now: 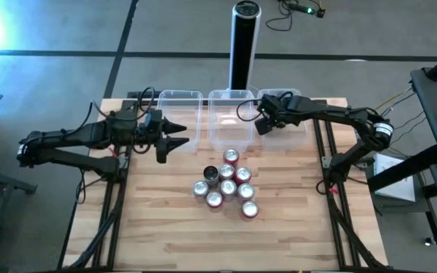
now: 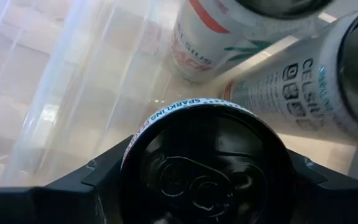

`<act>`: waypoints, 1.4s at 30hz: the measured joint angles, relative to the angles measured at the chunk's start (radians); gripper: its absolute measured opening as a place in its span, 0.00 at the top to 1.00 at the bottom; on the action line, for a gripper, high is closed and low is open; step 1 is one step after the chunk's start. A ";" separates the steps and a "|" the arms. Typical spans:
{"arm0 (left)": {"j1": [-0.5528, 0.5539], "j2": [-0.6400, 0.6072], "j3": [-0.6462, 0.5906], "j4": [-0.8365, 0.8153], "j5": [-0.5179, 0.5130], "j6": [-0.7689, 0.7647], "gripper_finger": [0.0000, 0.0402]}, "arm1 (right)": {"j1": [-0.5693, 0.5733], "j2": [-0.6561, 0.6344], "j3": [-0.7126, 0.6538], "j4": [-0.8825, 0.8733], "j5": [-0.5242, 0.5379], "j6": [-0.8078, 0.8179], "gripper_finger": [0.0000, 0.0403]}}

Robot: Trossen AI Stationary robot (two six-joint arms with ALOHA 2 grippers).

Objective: Sort soda cans
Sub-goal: Put the white-pink soda can into the right white bin

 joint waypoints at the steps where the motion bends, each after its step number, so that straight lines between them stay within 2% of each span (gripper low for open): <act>1: 0.000 0.005 0.000 -0.001 0.000 0.000 0.37 | 0.000 0.000 0.005 -0.003 -0.001 -0.004 0.31; 7: -0.011 0.064 0.000 -0.006 0.003 0.012 0.25 | 0.001 -0.006 0.098 -0.087 -0.003 -0.046 0.18; 12: -0.026 0.118 0.001 -0.004 0.043 0.027 0.21 | 0.016 -0.012 0.218 -0.177 0.025 -0.080 0.10; 18: -0.070 0.156 0.005 -0.051 0.048 0.046 0.21 | 0.037 -0.021 0.345 -0.222 0.030 -0.096 0.10; 25: -0.126 0.220 0.005 -0.120 0.048 0.101 0.21 | 0.126 -0.044 0.434 -0.221 0.029 -0.064 0.10; 36: -0.143 0.388 0.005 -0.066 0.079 0.129 0.21 | 0.344 -0.046 0.449 -0.262 0.076 0.096 0.10; 42: -0.161 0.443 0.005 0.019 0.076 0.157 0.21 | 0.406 -0.046 0.449 -0.330 0.105 0.179 0.10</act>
